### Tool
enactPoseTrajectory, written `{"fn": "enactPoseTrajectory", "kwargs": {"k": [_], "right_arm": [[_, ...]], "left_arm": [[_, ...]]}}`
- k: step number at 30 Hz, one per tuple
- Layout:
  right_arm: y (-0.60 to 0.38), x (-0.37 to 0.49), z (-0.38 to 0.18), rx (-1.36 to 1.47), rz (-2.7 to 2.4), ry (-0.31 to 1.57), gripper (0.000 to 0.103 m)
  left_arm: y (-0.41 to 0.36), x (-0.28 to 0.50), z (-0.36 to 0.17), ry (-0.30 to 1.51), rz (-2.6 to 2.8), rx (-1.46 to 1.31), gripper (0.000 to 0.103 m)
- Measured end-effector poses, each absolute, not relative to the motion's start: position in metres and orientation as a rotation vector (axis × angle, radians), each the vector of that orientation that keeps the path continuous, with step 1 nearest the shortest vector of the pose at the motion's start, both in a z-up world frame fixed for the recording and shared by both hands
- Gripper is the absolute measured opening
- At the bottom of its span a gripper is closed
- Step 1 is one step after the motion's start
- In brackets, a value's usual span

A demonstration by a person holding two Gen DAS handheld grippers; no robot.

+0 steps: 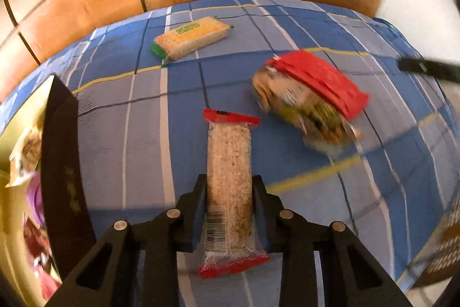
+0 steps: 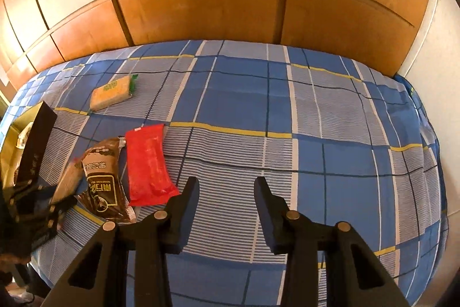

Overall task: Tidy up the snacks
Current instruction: 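Grasp the oat bar with red ends with the left tool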

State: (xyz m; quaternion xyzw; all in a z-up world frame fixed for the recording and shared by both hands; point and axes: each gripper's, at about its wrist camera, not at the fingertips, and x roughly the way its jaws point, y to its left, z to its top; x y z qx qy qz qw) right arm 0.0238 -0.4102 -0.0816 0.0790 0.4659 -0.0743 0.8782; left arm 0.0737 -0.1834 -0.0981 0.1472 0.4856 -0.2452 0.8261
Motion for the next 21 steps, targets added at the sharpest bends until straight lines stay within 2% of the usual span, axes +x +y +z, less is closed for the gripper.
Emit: {"fn": "enactPoseTrajectory", "kwargs": {"k": [8, 21], "right_arm": [[-0.408, 0.023, -0.086, 0.171, -0.172, 0.999, 0.040], [-0.410, 0.023, -0.088, 0.172, -0.193, 1.011, 0.040]], "left_arm": [[-0.176, 0.045, -0.102, 0.923, -0.501, 0.343, 0.030], [-0.172, 0.042, -0.104, 0.894, -0.491, 0.320, 0.030]]}}
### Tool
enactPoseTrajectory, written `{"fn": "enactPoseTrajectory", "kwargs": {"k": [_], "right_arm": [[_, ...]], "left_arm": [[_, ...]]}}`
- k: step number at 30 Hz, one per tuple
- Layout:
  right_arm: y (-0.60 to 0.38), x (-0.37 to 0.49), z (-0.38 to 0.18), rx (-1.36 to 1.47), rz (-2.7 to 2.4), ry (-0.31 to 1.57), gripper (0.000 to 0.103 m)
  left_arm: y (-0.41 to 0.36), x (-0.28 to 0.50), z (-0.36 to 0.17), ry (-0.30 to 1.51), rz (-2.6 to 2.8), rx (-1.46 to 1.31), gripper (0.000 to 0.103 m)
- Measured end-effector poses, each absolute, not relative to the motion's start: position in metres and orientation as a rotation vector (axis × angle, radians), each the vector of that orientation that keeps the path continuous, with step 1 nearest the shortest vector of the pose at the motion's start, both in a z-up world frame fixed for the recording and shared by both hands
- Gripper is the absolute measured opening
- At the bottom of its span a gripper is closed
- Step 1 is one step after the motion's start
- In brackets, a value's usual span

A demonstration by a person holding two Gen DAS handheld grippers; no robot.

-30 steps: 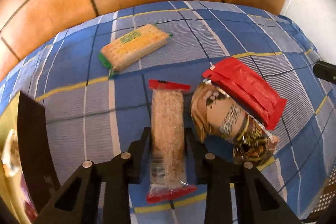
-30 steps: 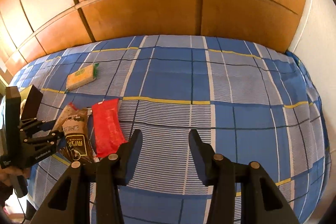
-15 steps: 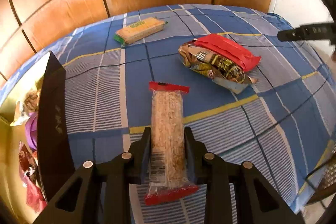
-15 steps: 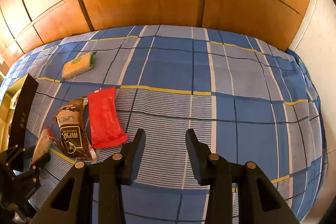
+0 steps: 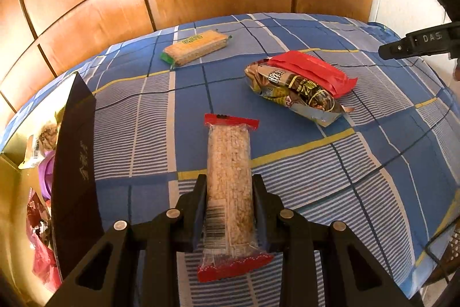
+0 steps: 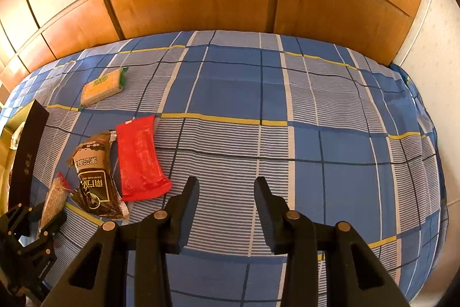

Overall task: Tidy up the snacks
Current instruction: 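Grasp the oat bar with red ends with the left tool, then grasp the green-edged WEIDAN cracker pack with the right tool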

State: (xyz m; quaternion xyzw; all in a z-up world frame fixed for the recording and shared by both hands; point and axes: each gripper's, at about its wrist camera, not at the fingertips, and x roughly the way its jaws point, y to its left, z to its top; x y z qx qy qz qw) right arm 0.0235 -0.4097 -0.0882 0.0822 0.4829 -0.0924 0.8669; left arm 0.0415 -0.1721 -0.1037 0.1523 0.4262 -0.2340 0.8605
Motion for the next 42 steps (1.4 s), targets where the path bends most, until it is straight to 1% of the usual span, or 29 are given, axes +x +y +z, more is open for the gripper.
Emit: {"fn": "enactPoseTrajectory", "kwargs": {"k": [24, 30, 33, 38, 42], "right_arm": [[-0.404, 0.030, -0.104, 0.166, -0.163, 1.086, 0.040], [-0.401, 0.037, -0.104, 0.276, -0.085, 1.092, 0.040], [-0.390, 0.056, -0.104, 0.378, 0.036, 1.105, 0.040], [-0.348, 0.113, -0.102, 0.517, 0.215, 1.109, 0.047], [-0.324, 0.161, -0.106, 0.637, 0.264, 1.112, 0.047]], "left_arm": [[-0.168, 0.041, -0.105, 0.877, -0.508, 0.287, 0.030], [-0.167, 0.039, -0.106, 0.852, -0.518, 0.300, 0.030], [-0.165, 0.037, -0.106, 0.838, -0.534, 0.298, 0.030], [-0.163, 0.036, -0.107, 0.816, -0.550, 0.295, 0.030], [-0.161, 0.034, -0.108, 0.795, -0.562, 0.294, 0.030]]}}
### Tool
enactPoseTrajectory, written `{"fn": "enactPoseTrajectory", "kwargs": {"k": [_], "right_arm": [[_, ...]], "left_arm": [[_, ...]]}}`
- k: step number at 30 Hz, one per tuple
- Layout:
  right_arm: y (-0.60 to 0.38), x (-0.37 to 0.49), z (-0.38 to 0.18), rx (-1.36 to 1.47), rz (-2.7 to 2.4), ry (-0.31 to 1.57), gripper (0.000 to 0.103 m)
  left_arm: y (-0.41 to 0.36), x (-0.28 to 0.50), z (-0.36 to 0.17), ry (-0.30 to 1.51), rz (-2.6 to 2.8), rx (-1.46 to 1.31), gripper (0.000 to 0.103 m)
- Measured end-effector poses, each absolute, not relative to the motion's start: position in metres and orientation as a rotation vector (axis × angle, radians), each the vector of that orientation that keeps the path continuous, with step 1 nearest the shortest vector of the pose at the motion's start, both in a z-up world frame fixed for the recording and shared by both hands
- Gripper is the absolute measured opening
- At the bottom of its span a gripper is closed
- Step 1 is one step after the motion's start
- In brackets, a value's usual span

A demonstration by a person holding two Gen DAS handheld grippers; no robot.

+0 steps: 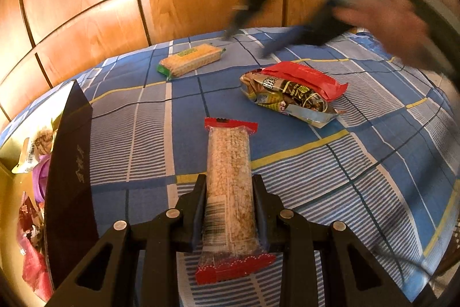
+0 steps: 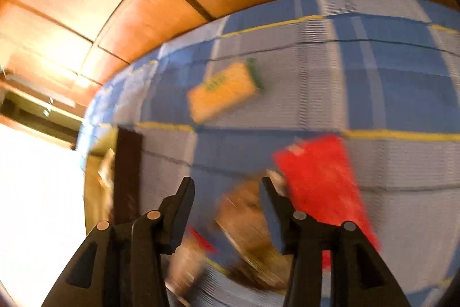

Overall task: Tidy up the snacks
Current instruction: 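Grasp the green-edged WEIDAN cracker pack with the right tool, then carry the oat bar into the gold tray and open the left tool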

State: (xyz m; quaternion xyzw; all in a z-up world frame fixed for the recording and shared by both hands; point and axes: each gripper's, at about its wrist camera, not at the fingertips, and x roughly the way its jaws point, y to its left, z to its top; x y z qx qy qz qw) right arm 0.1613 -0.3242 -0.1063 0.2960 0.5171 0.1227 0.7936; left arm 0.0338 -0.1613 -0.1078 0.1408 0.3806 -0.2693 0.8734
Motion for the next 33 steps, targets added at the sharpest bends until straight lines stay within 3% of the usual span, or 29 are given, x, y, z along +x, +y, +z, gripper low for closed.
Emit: {"fn": "enactPoseTrajectory", "kwargs": {"k": [3, 6, 10, 15, 20, 23, 24, 25, 33], "right_arm": [[-0.318, 0.197, -0.119, 0.750, 0.230, 1.135, 0.048], [-0.320, 0.228, -0.132, 0.842, 0.131, 1.144, 0.067], [-0.319, 0.253, -0.138, 0.878, -0.001, 1.129, 0.068], [-0.296, 0.281, -0.128, 0.661, -0.062, 1.163, 0.070], [-0.247, 0.292, -0.129, 0.227, -0.043, 1.223, 0.074], [-0.239, 0.289, -0.130, 0.135, -0.046, 1.222, 0.067], [-0.240, 0.287, -0.128, 0.127, -0.048, 1.213, 0.053], [-0.241, 0.284, -0.127, 0.121, -0.043, 1.206, 0.047], [-0.292, 0.227, -0.092, 0.079, 0.011, 1.127, 0.047]], "left_arm": [[-0.160, 0.033, -0.108, 0.781, -0.571, 0.292, 0.030], [-0.159, 0.032, -0.109, 0.772, -0.578, 0.285, 0.030], [-0.155, 0.034, -0.109, 0.771, -0.593, 0.257, 0.030], [-0.154, 0.035, -0.109, 0.767, -0.607, 0.242, 0.030], [-0.153, 0.036, -0.110, 0.768, -0.613, 0.227, 0.030], [-0.153, 0.037, -0.110, 0.770, -0.612, 0.223, 0.030], [-0.152, 0.037, -0.110, 0.771, -0.612, 0.223, 0.030], [-0.152, 0.037, -0.110, 0.771, -0.613, 0.223, 0.030], [-0.153, 0.037, -0.110, 0.770, -0.611, 0.228, 0.030]]}}
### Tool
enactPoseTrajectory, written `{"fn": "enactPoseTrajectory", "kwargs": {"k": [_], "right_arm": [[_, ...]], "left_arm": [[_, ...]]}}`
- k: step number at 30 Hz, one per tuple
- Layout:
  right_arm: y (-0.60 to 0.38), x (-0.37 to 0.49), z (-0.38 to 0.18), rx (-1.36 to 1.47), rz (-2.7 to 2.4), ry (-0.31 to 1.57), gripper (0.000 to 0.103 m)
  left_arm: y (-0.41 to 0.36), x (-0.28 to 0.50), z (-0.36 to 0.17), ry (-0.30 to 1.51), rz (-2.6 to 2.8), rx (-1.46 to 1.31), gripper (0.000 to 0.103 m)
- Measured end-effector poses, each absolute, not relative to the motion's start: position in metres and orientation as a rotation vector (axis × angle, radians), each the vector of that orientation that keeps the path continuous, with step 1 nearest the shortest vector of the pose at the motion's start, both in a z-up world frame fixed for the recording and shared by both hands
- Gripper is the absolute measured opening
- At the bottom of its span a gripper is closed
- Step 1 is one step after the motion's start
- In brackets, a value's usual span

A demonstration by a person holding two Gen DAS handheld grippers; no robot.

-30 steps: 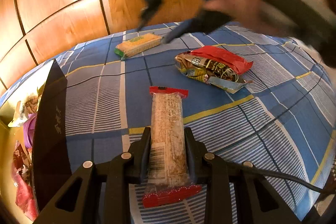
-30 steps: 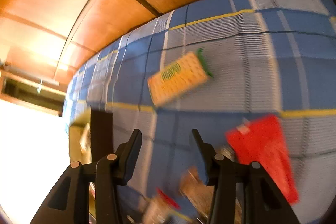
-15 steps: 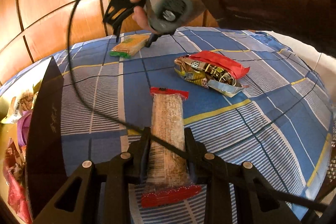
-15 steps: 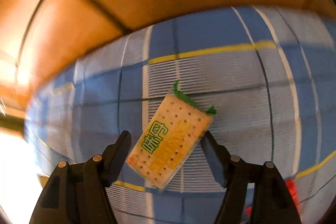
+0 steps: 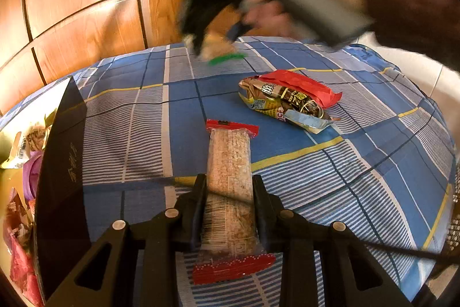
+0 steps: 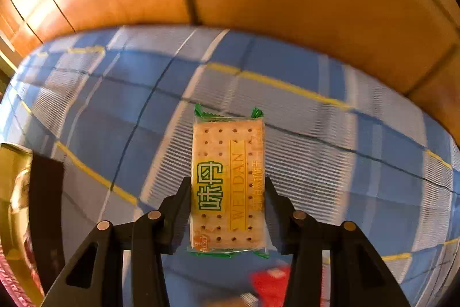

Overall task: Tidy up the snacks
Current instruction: 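Carry the oat bar into the gold tray and open the left tool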

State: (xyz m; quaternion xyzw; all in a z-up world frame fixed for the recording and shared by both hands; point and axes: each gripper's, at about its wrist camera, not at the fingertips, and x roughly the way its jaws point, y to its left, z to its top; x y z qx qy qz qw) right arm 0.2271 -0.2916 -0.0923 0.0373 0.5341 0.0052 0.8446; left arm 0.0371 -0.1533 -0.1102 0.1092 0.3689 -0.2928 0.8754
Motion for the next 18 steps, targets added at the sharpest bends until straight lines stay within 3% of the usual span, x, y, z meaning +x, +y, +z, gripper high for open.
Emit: {"fn": "enactPoseTrajectory", "kwargs": {"k": [7, 16, 18], "right_arm": [[-0.374, 0.133, -0.052, 0.055, -0.011, 1.096, 0.047], [-0.401, 0.059, -0.139, 0.007, -0.154, 1.287, 0.047], [-0.404, 0.057, -0.141, 0.045, -0.182, 1.247, 0.047]], "left_arm": [[-0.153, 0.036, -0.111, 0.771, -0.610, 0.227, 0.030], [-0.159, 0.035, -0.110, 0.776, -0.582, 0.266, 0.030], [-0.160, 0.036, -0.109, 0.790, -0.578, 0.270, 0.031]]}}
